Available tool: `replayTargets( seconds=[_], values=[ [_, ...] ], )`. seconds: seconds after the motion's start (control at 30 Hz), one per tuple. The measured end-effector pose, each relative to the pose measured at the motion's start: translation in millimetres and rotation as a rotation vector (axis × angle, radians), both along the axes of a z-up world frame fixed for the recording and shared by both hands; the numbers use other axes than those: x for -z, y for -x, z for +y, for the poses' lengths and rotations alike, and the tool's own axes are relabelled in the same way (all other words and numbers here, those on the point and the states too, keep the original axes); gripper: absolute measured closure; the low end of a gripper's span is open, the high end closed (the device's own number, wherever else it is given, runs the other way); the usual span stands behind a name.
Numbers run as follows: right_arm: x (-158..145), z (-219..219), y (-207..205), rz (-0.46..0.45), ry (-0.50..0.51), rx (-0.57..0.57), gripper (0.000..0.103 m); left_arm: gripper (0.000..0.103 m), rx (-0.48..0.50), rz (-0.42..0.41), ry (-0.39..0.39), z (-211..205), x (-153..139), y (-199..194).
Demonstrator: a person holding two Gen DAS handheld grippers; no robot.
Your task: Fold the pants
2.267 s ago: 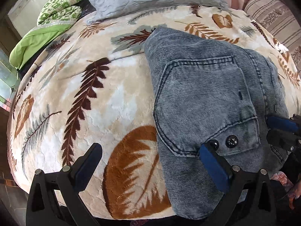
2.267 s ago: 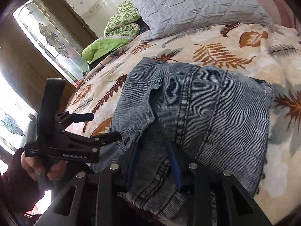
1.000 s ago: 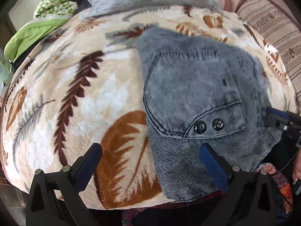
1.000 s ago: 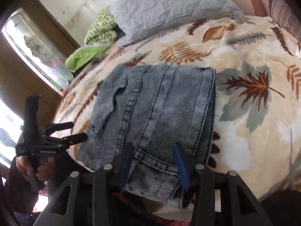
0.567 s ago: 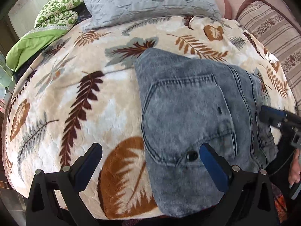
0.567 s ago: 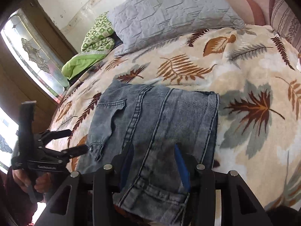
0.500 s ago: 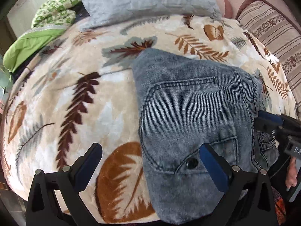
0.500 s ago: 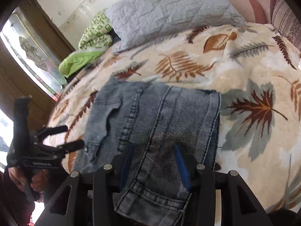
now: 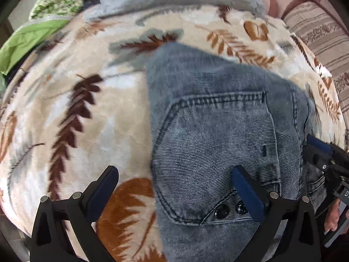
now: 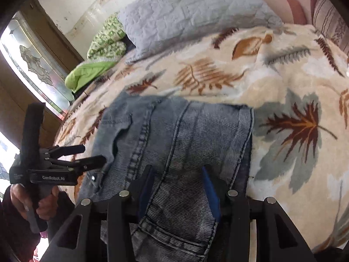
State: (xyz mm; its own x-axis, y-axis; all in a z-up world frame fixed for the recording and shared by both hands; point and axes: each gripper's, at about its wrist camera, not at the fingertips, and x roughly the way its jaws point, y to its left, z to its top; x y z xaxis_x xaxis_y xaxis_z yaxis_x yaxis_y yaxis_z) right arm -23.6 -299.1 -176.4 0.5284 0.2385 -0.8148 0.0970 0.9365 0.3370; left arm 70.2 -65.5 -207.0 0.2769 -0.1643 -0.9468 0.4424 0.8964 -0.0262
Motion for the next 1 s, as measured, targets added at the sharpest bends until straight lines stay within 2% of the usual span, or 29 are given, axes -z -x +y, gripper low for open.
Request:
replayTargets(
  seconds=[0.07, 0.13, 0.27, 0.37, 0.53, 0.6, 0.8, 1.0],
  values=[
    [0, 1, -1, -0.004, 0.020, -0.013, 0.053, 0.000, -0.031, 0.025, 0.047, 4, 6, -4],
    [0, 1, -1, -0.004, 0.014, -0.018, 0.052, 0.000, -0.036, 0.049, 0.061, 6, 6, -8],
    [-2, -9, 1, -0.001, -0.041, 0.005, 0.052, 0.000, -0.034, 0.036, 0.060, 12, -5, -7],
    [-11, -22, 9, -0.001, -0.052, 0.063, 0.049, 0.000, -0.057, 0.019, 0.100, 28, -19, -9],
    [-28, -50, 25, 0.008, -0.043, 0.142, 0.045, 0.000, -0.079, 0.080, 0.171, 53, -25, -15],
    [-28, -65, 32, 0.046, -0.060, 0.163, 0.043, 0.000, -0.084, 0.116, 0.201, 63, -22, -15],
    [-11, -95, 44, 0.163, -0.231, 0.185, 0.043, 0.000, -0.097, 0.252, 0.295, 79, -3, -12],
    [20, -100, 43, 0.256, -0.432, 0.157, 0.042, 0.000, -0.062, 0.281, 0.382, 91, -4, -11]
  ],
)
